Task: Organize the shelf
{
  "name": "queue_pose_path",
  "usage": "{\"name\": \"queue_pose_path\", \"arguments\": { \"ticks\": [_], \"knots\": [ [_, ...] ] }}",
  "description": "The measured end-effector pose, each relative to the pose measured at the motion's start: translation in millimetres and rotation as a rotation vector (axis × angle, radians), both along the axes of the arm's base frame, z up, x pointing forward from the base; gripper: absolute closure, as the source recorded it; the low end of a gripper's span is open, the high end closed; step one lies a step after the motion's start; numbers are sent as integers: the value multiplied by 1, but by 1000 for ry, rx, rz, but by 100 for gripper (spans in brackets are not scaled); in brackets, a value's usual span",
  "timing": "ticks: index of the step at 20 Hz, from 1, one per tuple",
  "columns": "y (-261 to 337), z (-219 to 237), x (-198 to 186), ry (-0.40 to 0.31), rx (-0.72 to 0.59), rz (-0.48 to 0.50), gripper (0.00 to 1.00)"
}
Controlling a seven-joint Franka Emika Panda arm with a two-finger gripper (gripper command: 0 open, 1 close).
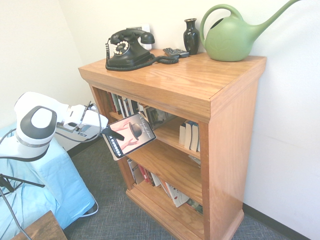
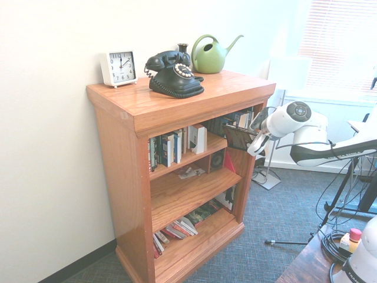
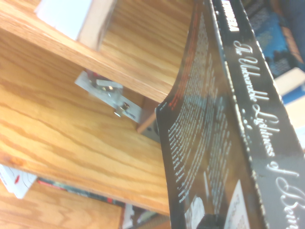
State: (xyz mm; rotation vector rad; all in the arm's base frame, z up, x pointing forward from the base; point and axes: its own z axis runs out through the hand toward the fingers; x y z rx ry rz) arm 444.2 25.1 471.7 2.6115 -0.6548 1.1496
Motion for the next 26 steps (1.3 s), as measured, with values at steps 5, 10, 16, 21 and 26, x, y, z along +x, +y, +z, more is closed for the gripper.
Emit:
{"name": "queue_pose_path", "arguments": {
  "ticks": [5,10,16,21,26],
  "knots": [
    [-1,-13,19,-27,35,13,100],
    [5,-16,38,-59,89,25,100],
    [10,-31,52,-66,162,41,100],
    [14,-39,65,-77,214,38,100],
    [14,-44,83,-88,238,32,100]
  ]
}}
